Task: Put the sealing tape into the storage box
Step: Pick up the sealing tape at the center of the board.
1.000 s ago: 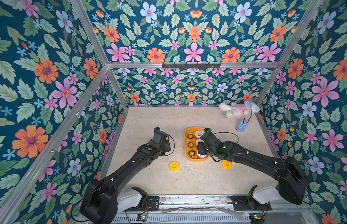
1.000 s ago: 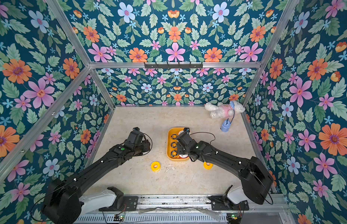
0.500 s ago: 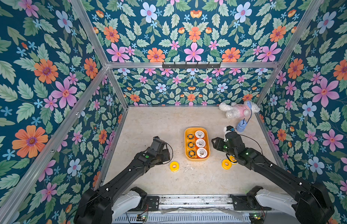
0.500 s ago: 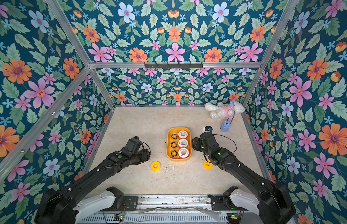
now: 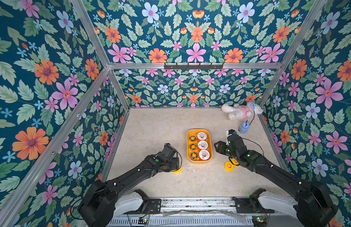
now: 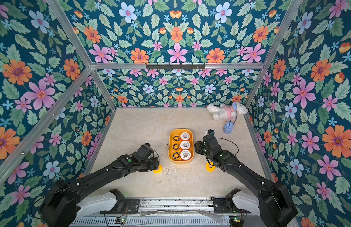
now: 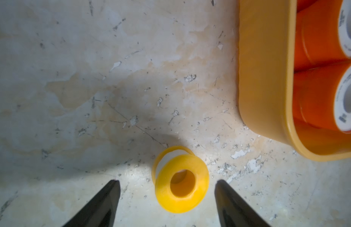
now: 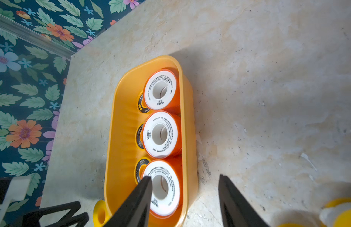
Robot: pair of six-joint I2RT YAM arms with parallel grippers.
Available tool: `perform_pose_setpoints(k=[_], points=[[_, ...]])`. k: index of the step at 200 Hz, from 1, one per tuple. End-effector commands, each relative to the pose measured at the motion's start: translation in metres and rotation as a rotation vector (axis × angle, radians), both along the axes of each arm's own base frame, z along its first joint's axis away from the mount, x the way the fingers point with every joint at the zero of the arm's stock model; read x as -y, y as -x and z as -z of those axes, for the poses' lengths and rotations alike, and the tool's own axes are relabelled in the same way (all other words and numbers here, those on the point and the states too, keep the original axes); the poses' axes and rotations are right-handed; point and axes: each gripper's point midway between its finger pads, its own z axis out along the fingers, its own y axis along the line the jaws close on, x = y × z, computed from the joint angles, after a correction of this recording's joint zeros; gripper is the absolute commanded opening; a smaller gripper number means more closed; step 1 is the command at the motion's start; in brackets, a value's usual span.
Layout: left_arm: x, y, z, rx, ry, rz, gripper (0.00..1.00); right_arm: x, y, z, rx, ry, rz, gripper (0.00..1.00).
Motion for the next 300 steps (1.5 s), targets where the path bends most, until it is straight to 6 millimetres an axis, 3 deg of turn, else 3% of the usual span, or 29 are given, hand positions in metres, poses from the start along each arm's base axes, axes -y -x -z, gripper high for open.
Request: perform_pose_setpoints(k=[1, 50, 104, 195, 258, 300], points=[[0.006, -0.002, 0.002, 0.011, -0.047, 0.051, 0.83, -0.001, -0.002, -0.002, 0.01, -0.008, 0.0, 0.59], [0.021, 0.008, 0.013, -0.03, -0.074, 0.143, 0.87, 0.002, -0.001, 0.004, -0.001, 0.006, 0.008, 0.59], [0.023, 0.012, 0.026, -0.058, -0.101, 0.162, 0.85, 0.001, -0.001, 0.004, 0.001, 0.008, 0.004, 0.59], [0.022, 0.009, 0.033, -0.062, -0.128, 0.149, 0.66, 0.002, 0.001, 0.006, -0.006, 0.013, 0.003, 0.6], [0.023, 0.002, 0.02, -0.029, -0.134, 0.145, 0.63, -0.001, 0.002, 0.011, -0.018, 0.007, -0.013, 0.6], [0.032, -0.028, -0.015, 0.051, -0.106, 0.132, 0.65, -0.014, -0.003, 0.012, -0.025, -0.021, -0.056, 0.6]])
